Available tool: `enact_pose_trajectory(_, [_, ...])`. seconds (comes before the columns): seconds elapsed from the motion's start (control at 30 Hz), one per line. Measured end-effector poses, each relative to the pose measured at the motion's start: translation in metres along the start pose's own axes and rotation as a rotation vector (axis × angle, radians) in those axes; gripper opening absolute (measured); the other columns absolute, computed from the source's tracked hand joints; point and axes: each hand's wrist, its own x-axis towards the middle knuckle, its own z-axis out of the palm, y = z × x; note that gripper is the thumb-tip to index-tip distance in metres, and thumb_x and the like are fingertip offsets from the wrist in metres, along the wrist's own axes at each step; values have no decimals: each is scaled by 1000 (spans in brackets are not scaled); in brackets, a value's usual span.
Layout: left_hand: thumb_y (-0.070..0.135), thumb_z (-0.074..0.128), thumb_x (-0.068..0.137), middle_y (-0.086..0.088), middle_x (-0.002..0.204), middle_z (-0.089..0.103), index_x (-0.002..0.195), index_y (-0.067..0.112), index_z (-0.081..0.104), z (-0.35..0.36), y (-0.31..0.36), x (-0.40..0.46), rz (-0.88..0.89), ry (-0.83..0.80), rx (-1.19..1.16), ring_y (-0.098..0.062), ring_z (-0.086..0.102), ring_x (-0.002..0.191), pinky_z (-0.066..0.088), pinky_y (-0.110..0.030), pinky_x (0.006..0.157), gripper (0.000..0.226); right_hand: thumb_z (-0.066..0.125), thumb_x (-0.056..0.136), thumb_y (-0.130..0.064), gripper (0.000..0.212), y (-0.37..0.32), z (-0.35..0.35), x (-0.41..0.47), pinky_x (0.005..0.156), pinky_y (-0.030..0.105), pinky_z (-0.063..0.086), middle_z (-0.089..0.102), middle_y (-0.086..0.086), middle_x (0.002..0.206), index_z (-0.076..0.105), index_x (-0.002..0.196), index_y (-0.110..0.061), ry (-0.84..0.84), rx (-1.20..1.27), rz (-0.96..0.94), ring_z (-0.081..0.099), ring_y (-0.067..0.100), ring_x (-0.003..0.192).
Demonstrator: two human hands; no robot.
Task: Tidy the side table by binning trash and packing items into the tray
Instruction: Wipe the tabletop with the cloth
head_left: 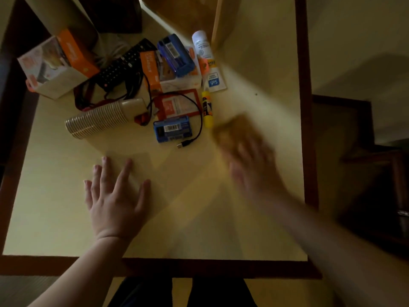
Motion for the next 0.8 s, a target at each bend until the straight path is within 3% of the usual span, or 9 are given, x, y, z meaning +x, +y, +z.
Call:
enact_pose_trajectory(0.1, [73,39,93,-1,174,4,156,41,36,1,-1,-1,-12,-26,11,-21,-2,160,1,-50,128,71,49,104,-36,48,-4,-2,-118,117,60,31,24,-1,171,44,151,-45,-210,-39,-408,18,32,158])
enact_pose_trajectory(0.17, [73,38,93,-1,174,4,156,42,35,1,-2,0,-4,-27,9,-22,-2,160,1,-51,128,71,45,103,-33,51,48,-6,-97,112,63,36,29,7,168,40,154,-40,-136,-101,-381,18,36,157])
enact_pose_trajectory(0.27, [73,38,93,-2,174,4,156,42,36,2,-2,0,-8,-34,-3,-22,-1,160,1,-51,128,71,28,108,-42,53,80,-17,12,122,61,18,21,9,171,16,159,-50,42,18,335,12,34,158])
enact_pose_trajectory(0.33, [74,37,93,-2,174,4,156,41,35,1,-4,-2,-12,-33,-2,-22,-2,160,0,-51,128,72,26,107,-43,57,37,-10,48,124,61,11,18,7,172,8,160,-52,9,111,560,6,34,159])
enact_pose_trajectory(0.47, [77,34,93,-1,174,1,158,42,31,-2,-5,0,-1,-56,-9,-23,-4,160,-1,-51,128,74,44,103,-37,60,-103,19,-98,120,60,18,24,2,170,27,159,-48,-69,57,49,14,37,157])
enact_pose_trajectory(0.57, [77,35,92,-2,174,0,158,42,30,-5,-4,-1,7,-89,-20,-23,-6,159,-5,-48,128,75,45,101,-35,54,-90,12,-189,115,59,24,11,-6,173,36,151,-53,-187,16,-50,-2,26,160])
enact_pose_trajectory(0.63, [76,37,93,-2,174,0,157,43,32,-6,-5,1,15,-94,-35,-22,-6,159,-7,-46,127,73,43,100,-30,63,-36,10,-166,114,65,28,21,5,170,26,156,-51,-123,-50,206,-1,33,159])
enact_pose_trajectory(0.73, [70,47,96,-1,174,1,156,43,36,-9,-8,1,9,-94,-84,-21,-6,159,-6,-47,128,67,29,104,-48,57,-18,7,-78,120,66,20,24,11,169,15,160,-51,81,97,852,9,38,157])
enact_pose_trajectory(0.8, [64,51,97,1,174,4,154,42,41,-13,-11,-1,22,-98,-170,-17,-5,159,-5,-46,128,62,43,101,-37,61,-86,22,-41,117,67,24,31,13,165,27,159,-45,193,101,856,16,42,154])
